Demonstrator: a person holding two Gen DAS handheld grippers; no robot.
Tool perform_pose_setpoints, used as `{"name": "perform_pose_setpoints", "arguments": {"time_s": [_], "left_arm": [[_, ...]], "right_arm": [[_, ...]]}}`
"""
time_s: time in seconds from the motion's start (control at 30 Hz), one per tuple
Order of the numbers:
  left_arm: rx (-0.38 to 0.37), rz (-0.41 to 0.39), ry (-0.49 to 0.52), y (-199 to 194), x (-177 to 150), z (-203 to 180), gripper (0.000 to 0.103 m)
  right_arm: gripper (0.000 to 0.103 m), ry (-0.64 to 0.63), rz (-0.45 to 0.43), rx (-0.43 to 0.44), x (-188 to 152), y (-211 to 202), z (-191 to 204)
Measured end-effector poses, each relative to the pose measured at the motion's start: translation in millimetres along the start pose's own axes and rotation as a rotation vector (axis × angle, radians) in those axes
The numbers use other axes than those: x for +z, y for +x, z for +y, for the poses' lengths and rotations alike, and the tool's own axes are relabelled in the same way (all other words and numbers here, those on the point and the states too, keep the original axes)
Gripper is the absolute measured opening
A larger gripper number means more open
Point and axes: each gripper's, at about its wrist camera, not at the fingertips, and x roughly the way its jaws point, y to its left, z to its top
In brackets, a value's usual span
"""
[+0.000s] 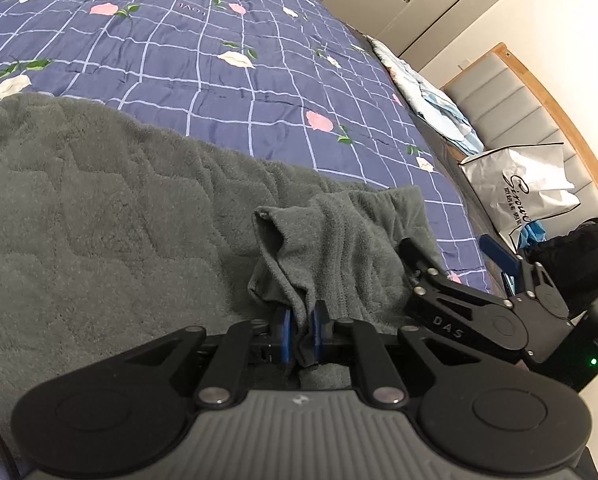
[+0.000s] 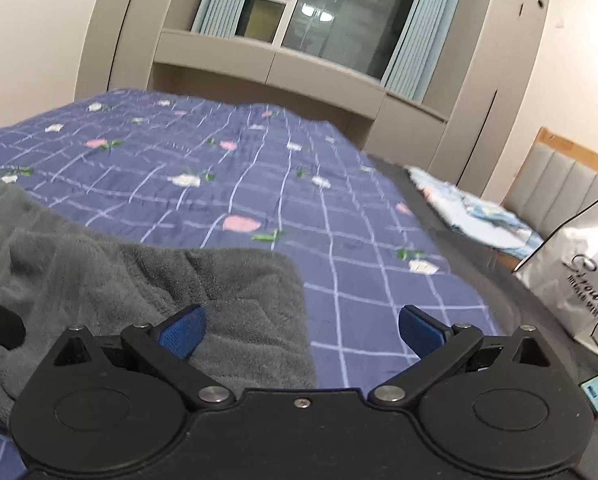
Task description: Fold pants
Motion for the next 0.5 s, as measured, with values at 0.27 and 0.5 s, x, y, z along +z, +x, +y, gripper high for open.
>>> {"name": "perform_pose_setpoints", "arguments": {"time_s": [0.27,0.5], "left_arm": [[0.01,0.012,0.002,1.8,1.0,-0.7,0.011],[0.005,-0.027,0.056,-15.7,3.2,-11.8,0.009]], "right_arm": [[0.102,0.017,0.042,-0.003,-7.6,8.5,0.0],[0.102,-0.019,0.007,0.012,-1.7,-12.4,11.5]]}}
